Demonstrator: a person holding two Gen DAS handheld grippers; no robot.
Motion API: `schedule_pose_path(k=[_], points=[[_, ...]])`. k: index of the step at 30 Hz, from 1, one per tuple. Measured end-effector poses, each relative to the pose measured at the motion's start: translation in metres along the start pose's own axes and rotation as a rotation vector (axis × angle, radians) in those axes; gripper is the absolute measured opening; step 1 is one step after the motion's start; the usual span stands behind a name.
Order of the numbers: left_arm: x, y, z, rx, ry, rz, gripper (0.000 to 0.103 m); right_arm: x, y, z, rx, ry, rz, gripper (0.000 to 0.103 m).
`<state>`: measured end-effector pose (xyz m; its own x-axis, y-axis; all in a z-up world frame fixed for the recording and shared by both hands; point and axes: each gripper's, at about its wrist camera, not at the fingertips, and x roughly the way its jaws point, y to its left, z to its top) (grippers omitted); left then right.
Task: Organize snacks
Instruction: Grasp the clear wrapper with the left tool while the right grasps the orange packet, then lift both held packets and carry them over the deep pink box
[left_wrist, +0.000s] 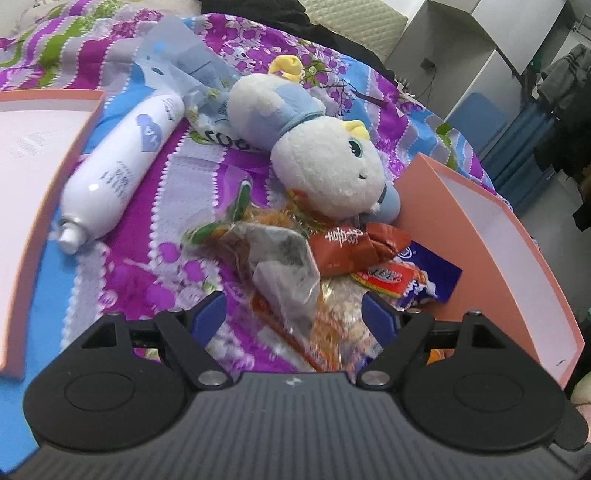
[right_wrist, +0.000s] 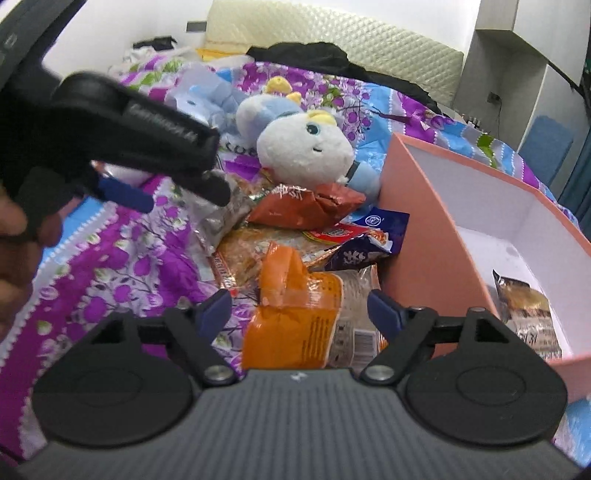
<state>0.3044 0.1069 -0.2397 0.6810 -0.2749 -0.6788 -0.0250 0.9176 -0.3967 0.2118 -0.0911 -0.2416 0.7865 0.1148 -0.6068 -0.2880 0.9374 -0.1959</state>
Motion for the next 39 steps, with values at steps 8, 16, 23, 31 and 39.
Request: schedule_pose_path(k=[8, 16, 23, 31, 39], points=[[0.032, 0.008, 0.009, -0.028, 0.02, 0.018, 0.064, 0.024, 0.005, 0.001, -0.035, 0.083, -0.029, 0.078], [0.023, 0.01, 0.009, -0.044, 0.015, 0.005, 0.045, 0.016, 0.006, 0.001, -0.054, 0.089, -0.018, 0.057], [-0.01, 0.004, -0.004, -0.02, 0.004, 0.02, 0.038, -0.004, 0.002, 0.0, -0.029, 0.07, 0.025, 0.045], [-0.058, -0.004, -0.034, 0.0, -0.008, 0.046, 0.037, -0.033, -0.001, -0.006, 0.009, 0.045, 0.075, 0.04], [-0.102, -0.013, -0.066, 0.019, 0.003, 0.083, 0.037, -0.061, -0.017, -0.013, 0.117, 0.05, 0.142, 0.039]])
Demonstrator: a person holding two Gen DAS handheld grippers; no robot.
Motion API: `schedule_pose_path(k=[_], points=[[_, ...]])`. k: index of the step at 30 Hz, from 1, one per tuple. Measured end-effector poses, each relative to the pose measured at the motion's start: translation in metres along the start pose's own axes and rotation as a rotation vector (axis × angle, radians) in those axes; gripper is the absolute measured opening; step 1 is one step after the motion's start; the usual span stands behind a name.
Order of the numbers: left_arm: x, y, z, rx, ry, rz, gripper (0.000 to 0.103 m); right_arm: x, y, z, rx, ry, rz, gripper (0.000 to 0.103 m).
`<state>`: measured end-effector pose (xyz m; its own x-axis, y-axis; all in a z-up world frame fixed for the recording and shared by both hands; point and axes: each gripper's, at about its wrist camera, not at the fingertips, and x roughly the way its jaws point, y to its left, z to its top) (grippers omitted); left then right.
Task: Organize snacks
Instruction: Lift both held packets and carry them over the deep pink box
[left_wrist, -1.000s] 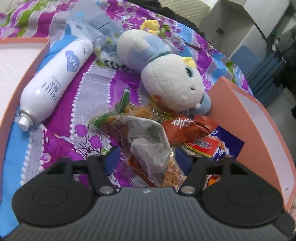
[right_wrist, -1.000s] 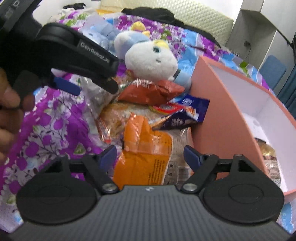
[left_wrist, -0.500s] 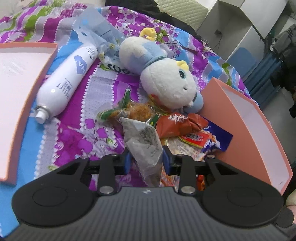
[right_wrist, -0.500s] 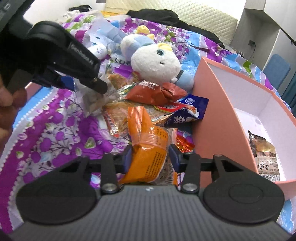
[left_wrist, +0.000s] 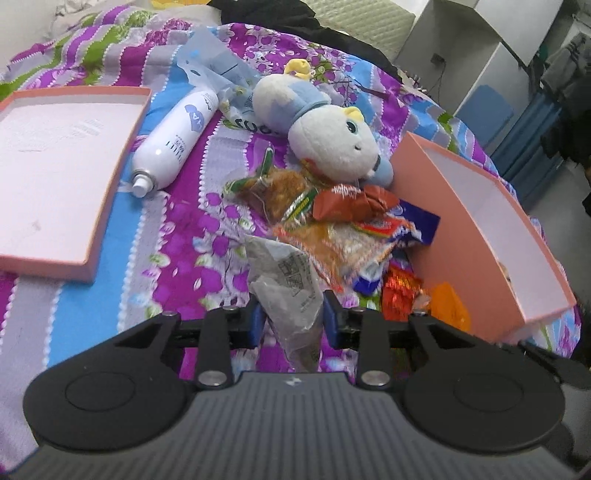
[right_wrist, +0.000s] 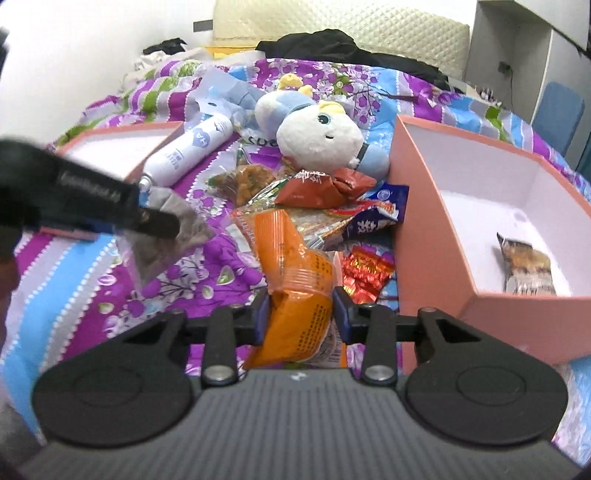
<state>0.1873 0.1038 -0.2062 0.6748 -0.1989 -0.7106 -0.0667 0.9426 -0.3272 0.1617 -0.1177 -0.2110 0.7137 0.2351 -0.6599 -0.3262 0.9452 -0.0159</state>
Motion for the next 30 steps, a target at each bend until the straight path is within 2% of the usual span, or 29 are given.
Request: schedule_pose_path(k=[8, 14, 25, 30], points=[[-0.021, -0.013, -0.027, 0.027, 0.023, 0.01, 0.036, -0.021, -0.01, -0.012, 0.065, -0.004, 0.049, 0.039], [-0.026, -0.026, -0.034, 0.048, 0.048, 0.043, 0.036, -0.032, -0.017, -0.012, 0.085, -0.011, 0.027, 0.038], [-0.037, -0.062, -0.012, 0.1, 0.051, 0.059, 0.035, -0.055, -0.034, 0.007, 0.142, -0.05, 0.036, 0.038], [-0.049, -0.079, 0.012, 0.109, 0.034, 0.019, 0.035, -0.071, -0.047, 0.026, 0.154, -0.097, 0.025, 0.038]])
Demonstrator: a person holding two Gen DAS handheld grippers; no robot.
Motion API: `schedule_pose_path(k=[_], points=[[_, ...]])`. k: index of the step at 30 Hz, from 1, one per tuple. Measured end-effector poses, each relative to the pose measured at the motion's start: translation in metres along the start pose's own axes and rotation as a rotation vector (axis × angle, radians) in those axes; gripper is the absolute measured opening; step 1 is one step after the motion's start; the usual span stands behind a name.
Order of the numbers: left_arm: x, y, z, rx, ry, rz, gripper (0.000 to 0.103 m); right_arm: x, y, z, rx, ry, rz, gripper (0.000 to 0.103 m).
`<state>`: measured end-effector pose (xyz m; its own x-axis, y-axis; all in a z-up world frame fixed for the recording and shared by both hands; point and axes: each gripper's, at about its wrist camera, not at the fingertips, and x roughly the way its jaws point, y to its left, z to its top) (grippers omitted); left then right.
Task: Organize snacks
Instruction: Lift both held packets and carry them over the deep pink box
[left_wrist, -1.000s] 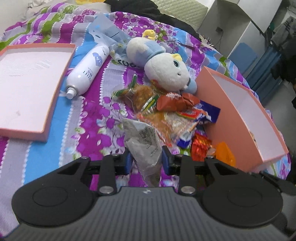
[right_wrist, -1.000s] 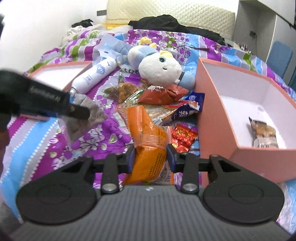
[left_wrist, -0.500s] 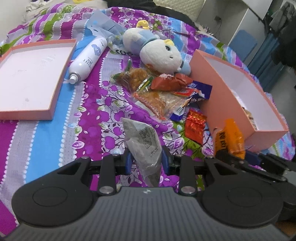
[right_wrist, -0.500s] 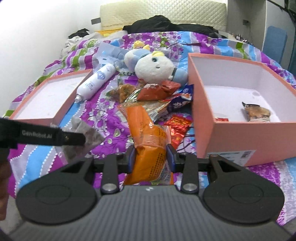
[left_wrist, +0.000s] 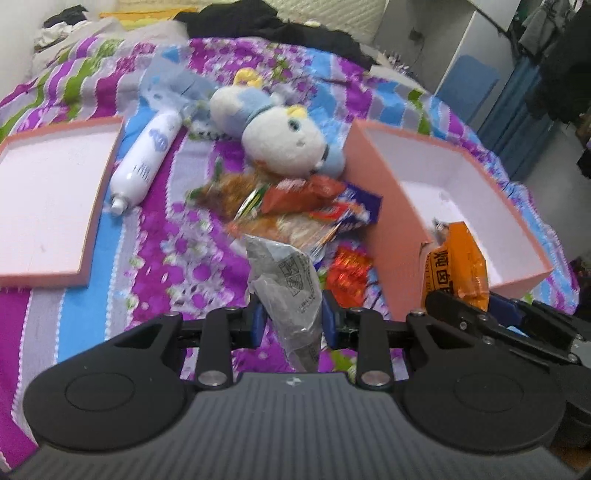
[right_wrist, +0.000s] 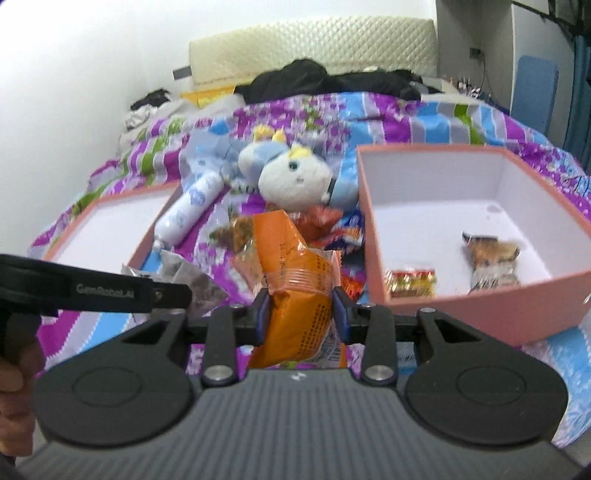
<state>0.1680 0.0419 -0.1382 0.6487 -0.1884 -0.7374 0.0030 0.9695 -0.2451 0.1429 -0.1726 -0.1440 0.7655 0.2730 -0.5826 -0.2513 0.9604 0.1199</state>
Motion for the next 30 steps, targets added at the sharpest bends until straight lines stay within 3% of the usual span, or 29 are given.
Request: schedule_pose_path(k=[12, 21, 30], points=[[-0.04, -0.046, 0.091, 0.048, -0.144, -0.102, 0.035, -0.032, -0.03, 0.068, 0.004, -0.148, -0.027, 0.038], [-0.06, -0.091, 0.138, 0.101, -0.226, -0.162, 0.035, -0.054, -0.054, 0.123, -0.017, -0.262, -0.094, 0.038], [-0.035, -0.142, 0.156, 0.155, -0.197, -0.231, 0.035, -0.039, -0.115, 0.144, 0.011, -0.213, -0.199, 0.038]])
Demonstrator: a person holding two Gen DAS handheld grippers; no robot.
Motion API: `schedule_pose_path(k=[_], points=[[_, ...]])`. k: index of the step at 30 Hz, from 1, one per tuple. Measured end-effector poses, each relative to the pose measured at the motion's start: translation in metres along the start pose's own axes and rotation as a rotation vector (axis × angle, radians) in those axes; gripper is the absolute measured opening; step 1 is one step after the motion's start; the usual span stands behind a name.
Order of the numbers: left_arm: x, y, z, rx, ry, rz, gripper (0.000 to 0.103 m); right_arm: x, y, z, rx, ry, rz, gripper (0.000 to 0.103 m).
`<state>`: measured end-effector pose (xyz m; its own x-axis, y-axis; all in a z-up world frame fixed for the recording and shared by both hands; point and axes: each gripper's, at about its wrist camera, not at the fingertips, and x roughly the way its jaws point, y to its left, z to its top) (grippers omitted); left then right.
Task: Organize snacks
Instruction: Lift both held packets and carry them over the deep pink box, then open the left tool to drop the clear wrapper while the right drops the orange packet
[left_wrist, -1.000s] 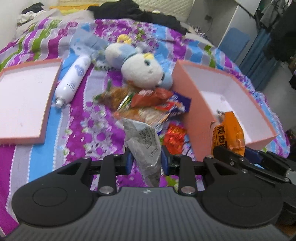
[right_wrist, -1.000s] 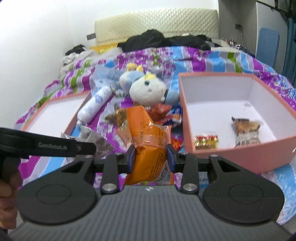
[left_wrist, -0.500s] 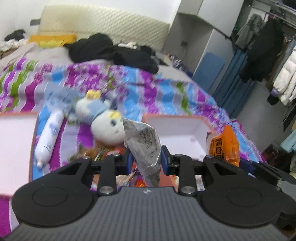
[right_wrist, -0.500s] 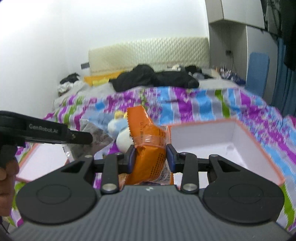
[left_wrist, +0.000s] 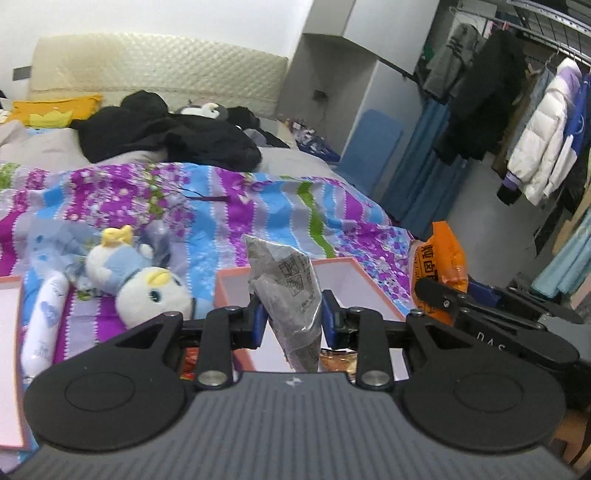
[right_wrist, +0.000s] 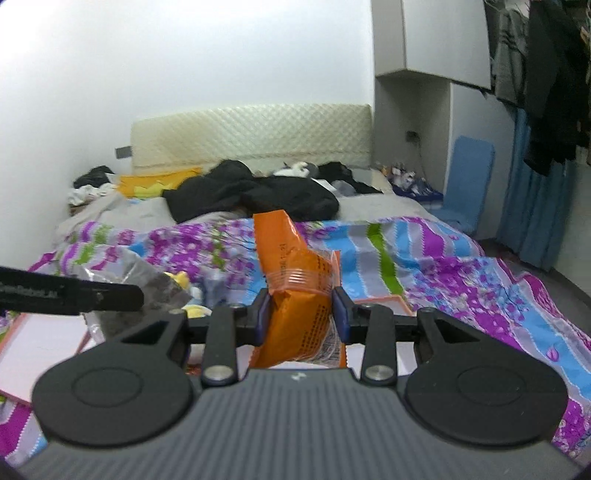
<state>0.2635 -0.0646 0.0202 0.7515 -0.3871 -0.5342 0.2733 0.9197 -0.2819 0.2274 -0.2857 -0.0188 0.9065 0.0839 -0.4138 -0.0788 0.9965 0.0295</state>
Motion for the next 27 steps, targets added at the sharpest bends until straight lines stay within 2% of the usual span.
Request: schedule_pose_path(k=[5, 10, 17, 21, 24, 25, 26, 27], points=[[0.04, -0.018, -0.006, 0.011, 0.058, -0.015, 0.035, 0.021, -0.027, -0.017, 0.005, 0.084, -0.035, 0.038], [0.08, -0.023, -0.026, 0.005, 0.141, -0.017, 0.035, 0.043, -0.043, -0.047, 0.018, 0.168, -0.039, 0.038], [0.136, -0.013, -0.055, -0.016, 0.273, 0.012, 0.035, 0.077, -0.05, -0.088, 0.034, 0.279, -0.019, 0.039], [0.155, -0.004, -0.068, -0.035, 0.333, 0.026, 0.035, 0.089, -0.047, -0.106, 0.036, 0.329, 0.0, 0.039], [0.158, 0.0, -0.072, -0.04, 0.338, 0.033, 0.037, 0.094, -0.048, -0.112, 0.043, 0.354, 0.012, 0.041], [0.158, 0.001, -0.072, -0.038, 0.338, 0.032, 0.042, 0.094, -0.047, -0.113, 0.041, 0.358, 0.012, 0.041], [0.158, 0.0, -0.07, -0.036, 0.336, 0.027, 0.05, 0.094, -0.048, -0.113, 0.039, 0.359, 0.011, 0.045], [0.155, 0.0, -0.068, -0.032, 0.325, 0.026, 0.053, 0.094, -0.05, -0.112, 0.042, 0.356, 0.005, 0.052]])
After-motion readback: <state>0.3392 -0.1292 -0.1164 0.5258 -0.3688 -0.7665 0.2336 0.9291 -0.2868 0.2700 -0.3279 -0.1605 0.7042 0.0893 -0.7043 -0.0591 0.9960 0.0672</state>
